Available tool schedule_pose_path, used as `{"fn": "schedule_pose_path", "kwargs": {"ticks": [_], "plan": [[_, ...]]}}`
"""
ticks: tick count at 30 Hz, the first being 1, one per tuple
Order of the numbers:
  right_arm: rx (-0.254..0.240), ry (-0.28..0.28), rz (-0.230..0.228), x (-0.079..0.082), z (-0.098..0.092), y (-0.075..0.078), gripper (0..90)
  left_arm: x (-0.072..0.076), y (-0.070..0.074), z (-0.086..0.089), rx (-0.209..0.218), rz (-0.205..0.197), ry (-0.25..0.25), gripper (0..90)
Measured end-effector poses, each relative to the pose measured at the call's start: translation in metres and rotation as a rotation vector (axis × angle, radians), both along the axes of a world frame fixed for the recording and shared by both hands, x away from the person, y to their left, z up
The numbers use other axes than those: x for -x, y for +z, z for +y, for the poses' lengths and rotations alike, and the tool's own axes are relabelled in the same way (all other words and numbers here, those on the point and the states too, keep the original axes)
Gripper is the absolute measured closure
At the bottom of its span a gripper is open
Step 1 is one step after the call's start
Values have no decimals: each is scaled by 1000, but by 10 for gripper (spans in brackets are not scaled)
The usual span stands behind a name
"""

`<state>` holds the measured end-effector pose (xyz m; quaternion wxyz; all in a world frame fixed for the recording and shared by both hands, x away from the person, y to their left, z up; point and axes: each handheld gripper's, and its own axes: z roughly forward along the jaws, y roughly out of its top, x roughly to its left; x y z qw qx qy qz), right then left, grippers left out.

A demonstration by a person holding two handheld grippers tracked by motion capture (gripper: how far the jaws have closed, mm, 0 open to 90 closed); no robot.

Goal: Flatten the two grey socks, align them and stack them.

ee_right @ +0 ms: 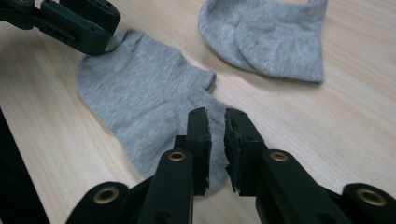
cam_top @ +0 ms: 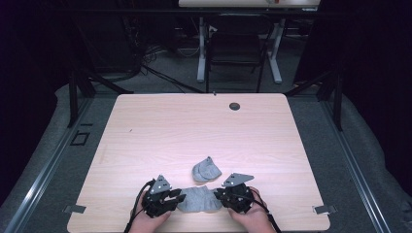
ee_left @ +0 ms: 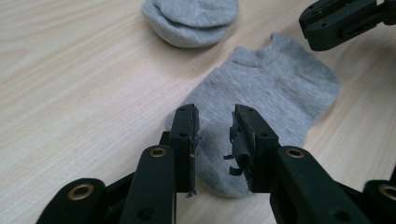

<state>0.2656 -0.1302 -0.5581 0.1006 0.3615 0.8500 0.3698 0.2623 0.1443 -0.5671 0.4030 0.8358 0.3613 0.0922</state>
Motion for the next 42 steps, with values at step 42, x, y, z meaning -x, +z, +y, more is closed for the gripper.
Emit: {"fn": "schedule_pose_path", "kwargs": {"ticks": [42], "plan": [[144, -24, -43, -71, 61, -11, 771, -17, 1, 14, 28, -14, 66, 652]]}}
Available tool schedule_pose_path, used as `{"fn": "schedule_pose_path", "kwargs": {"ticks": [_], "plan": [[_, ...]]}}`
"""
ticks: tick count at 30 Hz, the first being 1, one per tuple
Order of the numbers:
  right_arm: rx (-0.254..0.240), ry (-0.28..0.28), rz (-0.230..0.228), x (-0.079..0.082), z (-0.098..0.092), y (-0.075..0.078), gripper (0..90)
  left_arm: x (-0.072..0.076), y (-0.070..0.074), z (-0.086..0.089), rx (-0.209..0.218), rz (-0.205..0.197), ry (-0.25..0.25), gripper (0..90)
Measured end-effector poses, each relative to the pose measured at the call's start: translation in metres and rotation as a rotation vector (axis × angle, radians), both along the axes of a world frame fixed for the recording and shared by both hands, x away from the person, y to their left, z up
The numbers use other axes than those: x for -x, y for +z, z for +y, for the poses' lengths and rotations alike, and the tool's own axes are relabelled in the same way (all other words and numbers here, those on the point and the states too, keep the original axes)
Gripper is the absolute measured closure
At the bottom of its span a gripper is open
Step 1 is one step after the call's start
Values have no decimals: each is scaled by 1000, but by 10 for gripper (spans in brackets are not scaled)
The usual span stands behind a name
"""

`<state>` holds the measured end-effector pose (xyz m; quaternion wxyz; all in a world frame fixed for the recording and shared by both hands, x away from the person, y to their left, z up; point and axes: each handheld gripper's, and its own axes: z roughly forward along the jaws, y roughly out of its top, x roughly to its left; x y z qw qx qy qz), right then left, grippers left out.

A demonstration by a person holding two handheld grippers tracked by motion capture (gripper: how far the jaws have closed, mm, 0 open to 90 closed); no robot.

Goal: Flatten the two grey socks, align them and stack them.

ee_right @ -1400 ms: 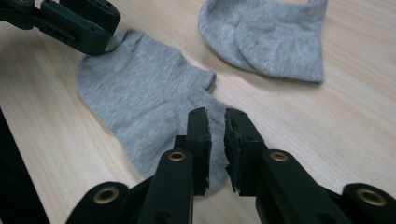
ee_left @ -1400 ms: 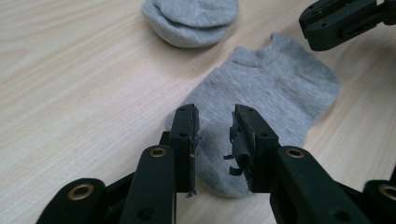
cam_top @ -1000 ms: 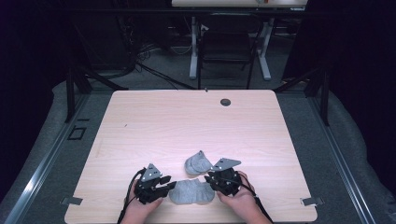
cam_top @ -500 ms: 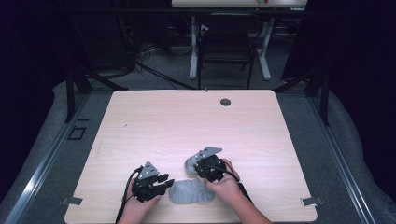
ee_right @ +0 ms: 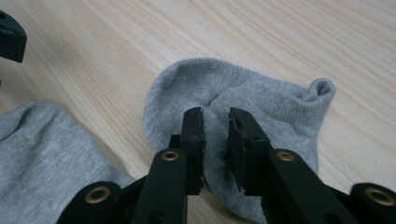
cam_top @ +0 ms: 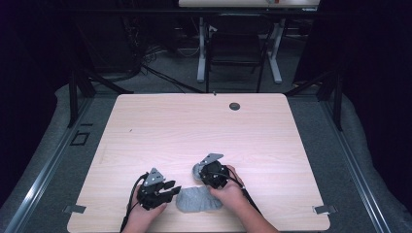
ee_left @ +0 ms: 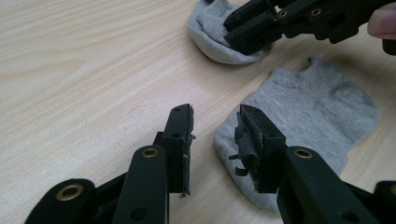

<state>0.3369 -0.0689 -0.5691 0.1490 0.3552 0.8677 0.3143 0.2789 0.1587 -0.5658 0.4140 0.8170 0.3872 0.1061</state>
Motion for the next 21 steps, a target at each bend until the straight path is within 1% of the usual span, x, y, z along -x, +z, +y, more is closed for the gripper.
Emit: {"fn": "schedule_pose_path", "kwargs": {"ticks": [1, 2, 5, 6, 9, 10, 13, 14, 15, 16, 17, 21], "plan": [[0, 0, 0, 0, 0, 0, 771, 0, 0, 0, 0, 0, 0, 652], [-2, -5, -1, 0, 0, 0, 801, 0, 0, 0, -1, 0, 0, 652], [1, -4, 5, 0, 0, 0, 826, 0, 0, 0, -1, 2, 2, 652], [-4, -8, 6, 0, 0, 1, 854, 0, 0, 0, -1, 3, 1, 652], [-2, -18, 5, 0, 0, 2, 861, -1, 0, 0, -1, 3, 1, 652], [-10, -20, 0, -1, -1, 2, 863, -1, 0, 0, -2, 1, 0, 652], [-36, -34, 6, 0, -3, 7, 865, -3, 0, 0, -4, -1, 3, 651], [-36, -34, 6, 0, -3, 7, 865, -3, 0, 0, -4, -3, 3, 651], [-58, -39, -2, 1, -4, 10, 865, -4, 1, 0, -4, -4, 5, 649], [-58, -39, -2, 1, -4, 10, 865, -4, 1, 0, -2, -2, 7, 649], [-77, -43, -7, 1, -5, 13, 865, -5, 1, 0, -1, -5, 10, 647], [-81, -46, -6, 2, -8, 16, 866, -7, 1, -2, -10, -6, 12, 645]]}}
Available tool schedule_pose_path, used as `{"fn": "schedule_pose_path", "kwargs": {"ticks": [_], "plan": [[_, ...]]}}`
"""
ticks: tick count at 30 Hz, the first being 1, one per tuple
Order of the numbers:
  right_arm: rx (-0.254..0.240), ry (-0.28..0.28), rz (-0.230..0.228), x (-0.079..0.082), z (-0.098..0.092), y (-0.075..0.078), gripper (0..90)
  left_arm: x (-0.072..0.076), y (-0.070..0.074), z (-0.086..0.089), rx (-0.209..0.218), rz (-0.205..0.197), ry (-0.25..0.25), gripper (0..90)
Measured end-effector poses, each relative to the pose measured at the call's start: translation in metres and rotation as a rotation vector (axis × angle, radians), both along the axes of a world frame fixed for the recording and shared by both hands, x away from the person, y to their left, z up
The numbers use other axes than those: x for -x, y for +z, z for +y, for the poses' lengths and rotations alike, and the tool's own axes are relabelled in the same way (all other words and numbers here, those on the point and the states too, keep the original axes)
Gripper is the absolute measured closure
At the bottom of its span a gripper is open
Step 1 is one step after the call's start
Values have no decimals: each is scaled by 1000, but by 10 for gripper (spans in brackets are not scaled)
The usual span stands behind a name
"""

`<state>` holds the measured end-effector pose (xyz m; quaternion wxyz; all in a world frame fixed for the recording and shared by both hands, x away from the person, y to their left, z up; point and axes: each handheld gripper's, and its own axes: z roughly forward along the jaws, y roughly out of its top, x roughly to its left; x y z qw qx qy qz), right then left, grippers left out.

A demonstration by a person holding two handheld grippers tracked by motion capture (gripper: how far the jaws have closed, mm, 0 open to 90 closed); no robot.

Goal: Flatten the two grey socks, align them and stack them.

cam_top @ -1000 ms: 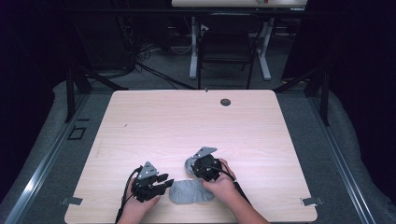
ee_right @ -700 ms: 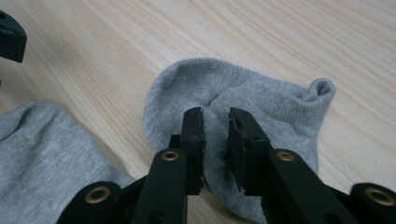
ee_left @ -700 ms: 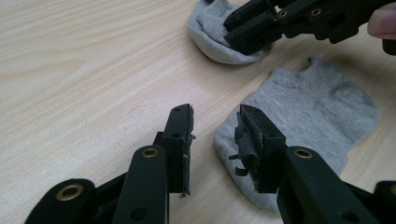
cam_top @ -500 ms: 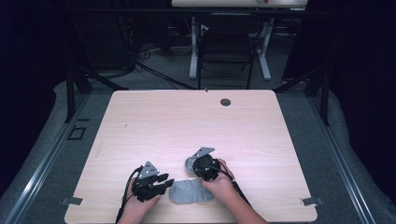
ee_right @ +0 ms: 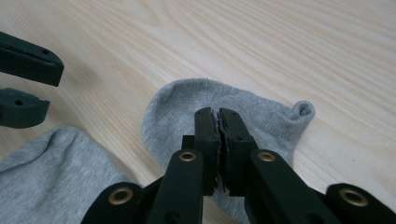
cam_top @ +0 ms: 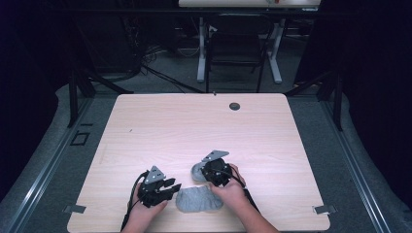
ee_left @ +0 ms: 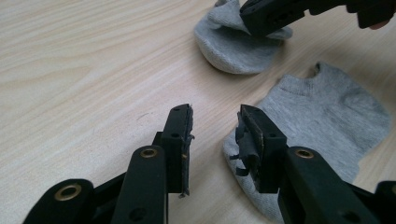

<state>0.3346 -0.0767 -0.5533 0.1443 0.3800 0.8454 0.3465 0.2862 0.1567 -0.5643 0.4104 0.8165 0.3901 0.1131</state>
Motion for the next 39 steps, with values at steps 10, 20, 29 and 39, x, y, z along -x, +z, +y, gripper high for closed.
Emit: {"fn": "schedule_pose_path", "kwargs": {"ticks": [10, 20, 29, 39], "plan": [[-62, -22, -18, 3, -13, 13, 867, -13, 8, -15, -15, -19, -7, 635], [-111, -74, -22, -1, -33, 17, 867, -30, 11, -40, 7, -23, -1, 622], [-124, -69, -22, 1, -37, 16, 867, -44, 1, -54, -22, 1, 19, 621], [-134, -64, -35, 2, -40, 17, 867, -45, -7, -54, -67, 20, 21, 822]]}}
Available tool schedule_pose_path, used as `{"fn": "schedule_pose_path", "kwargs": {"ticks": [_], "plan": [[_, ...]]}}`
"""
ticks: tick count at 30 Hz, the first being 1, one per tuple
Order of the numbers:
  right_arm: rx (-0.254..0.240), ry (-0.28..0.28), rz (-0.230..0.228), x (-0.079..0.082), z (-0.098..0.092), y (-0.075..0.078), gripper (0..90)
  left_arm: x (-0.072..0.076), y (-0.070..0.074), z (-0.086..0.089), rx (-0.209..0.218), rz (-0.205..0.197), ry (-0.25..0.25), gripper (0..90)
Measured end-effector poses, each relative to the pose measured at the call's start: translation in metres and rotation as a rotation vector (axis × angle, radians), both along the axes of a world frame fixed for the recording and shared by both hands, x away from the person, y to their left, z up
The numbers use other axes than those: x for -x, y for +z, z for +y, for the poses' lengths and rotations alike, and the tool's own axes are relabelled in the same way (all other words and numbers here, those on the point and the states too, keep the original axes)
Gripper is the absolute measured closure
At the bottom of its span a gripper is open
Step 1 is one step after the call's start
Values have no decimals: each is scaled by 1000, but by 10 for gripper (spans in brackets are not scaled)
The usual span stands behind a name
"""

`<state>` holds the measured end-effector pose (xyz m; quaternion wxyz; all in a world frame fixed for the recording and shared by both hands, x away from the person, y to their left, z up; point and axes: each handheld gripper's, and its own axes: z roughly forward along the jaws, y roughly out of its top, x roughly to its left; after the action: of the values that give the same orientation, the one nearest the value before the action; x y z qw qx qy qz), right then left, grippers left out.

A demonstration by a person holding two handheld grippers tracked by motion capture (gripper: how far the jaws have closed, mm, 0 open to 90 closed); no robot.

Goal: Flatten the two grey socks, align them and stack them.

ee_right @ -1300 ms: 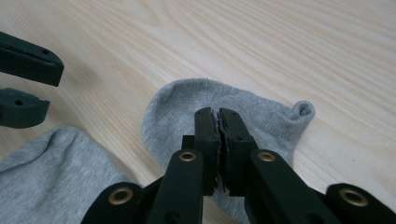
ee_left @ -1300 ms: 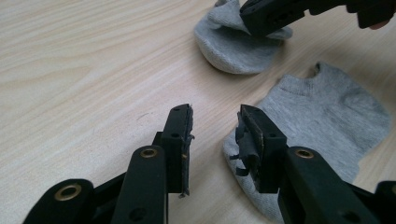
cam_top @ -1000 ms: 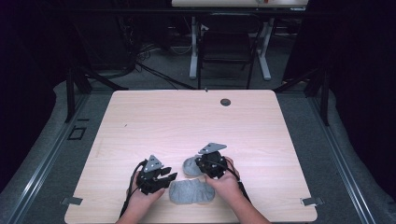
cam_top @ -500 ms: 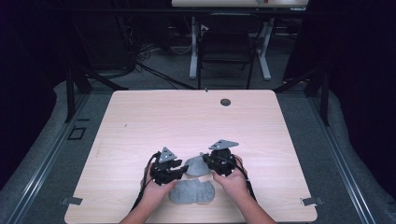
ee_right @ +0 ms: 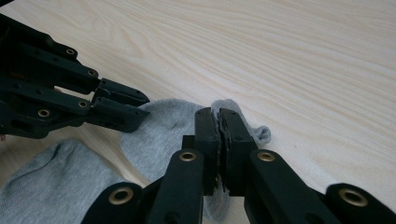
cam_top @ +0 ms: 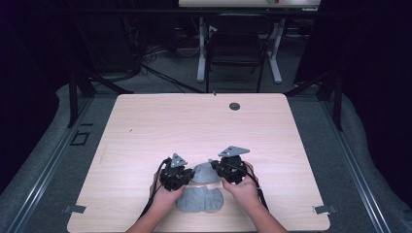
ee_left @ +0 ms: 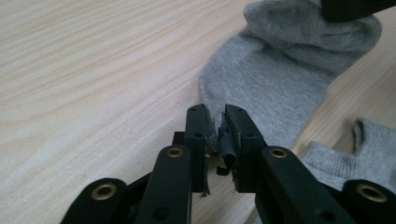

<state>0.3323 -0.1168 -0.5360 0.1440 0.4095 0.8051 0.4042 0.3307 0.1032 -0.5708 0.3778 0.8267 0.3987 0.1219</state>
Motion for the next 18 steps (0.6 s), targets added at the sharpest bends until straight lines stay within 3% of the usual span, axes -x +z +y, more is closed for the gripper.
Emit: {"fn": "schedule_pose_path", "kwargs": {"ticks": [18], "plan": [[9, 2, -21, 4, -5, 0, 867, 1, 4, 14, -3, -19, 32, 870]]}}
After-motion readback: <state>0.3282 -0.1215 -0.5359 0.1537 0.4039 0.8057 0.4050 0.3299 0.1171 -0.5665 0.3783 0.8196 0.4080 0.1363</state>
